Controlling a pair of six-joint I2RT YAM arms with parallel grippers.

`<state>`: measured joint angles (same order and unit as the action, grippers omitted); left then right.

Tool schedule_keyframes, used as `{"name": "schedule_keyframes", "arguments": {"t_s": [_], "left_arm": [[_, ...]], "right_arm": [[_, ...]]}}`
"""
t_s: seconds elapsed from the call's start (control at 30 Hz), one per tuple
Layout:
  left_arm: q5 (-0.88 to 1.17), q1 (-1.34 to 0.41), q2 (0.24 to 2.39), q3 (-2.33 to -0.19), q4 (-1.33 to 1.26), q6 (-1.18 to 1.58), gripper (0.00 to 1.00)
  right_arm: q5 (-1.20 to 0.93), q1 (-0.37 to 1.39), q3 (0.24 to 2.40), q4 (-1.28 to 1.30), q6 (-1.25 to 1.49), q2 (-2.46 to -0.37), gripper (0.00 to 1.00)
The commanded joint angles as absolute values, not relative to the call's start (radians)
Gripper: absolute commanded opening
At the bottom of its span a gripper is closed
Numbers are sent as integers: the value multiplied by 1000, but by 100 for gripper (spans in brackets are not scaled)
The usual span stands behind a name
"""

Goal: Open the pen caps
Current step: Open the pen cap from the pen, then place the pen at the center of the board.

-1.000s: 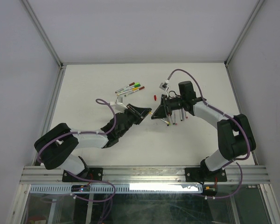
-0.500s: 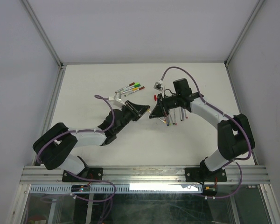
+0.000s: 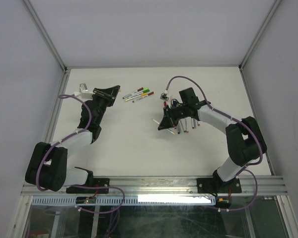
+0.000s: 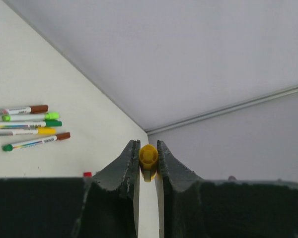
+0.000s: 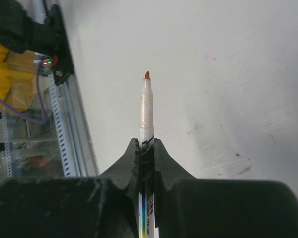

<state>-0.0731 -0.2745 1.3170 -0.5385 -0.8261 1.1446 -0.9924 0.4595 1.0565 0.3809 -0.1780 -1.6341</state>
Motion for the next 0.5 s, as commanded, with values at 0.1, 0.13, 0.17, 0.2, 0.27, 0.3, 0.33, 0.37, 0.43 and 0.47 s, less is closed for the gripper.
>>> {"name": "schedule_keyframes", "arguments": {"t_s": [0.1,0.13,0.17,0.2,0.27,0.3,0.33,0.37,0.43,0.47], "left_arm": [[91,-281,1292,-555,-623,1137,0],[100,-281,1284,-545,-592,1124,0],[107,-281,1273,-531,-560,1113,0],[114,-281,1263,-516,-541,1103,0],[127,-282,1237,-476,-528,1093,0],[131,-283,1225,-458,-526,1091,0],[134,-285,1210,-439,-526,1089,0],[135,-287,1199,-423,-526,1088,0],[139,-293,1168,-393,-527,1088,0],[138,-296,1160,-381,-528,1088,0]], "right_arm": [[-537,488,973,156,96,-1623,0],[-479,500,973,149,120,-1628,0],[-412,512,975,145,138,-1634,0],[-351,525,978,144,149,-1642,0],[-214,549,988,147,171,-1665,0],[-143,558,994,153,181,-1677,0],[-94,568,1000,157,189,-1689,0],[-51,577,1005,159,195,-1698,0],[8,600,1013,164,193,-1712,0],[43,607,1016,165,187,-1718,2]]}}
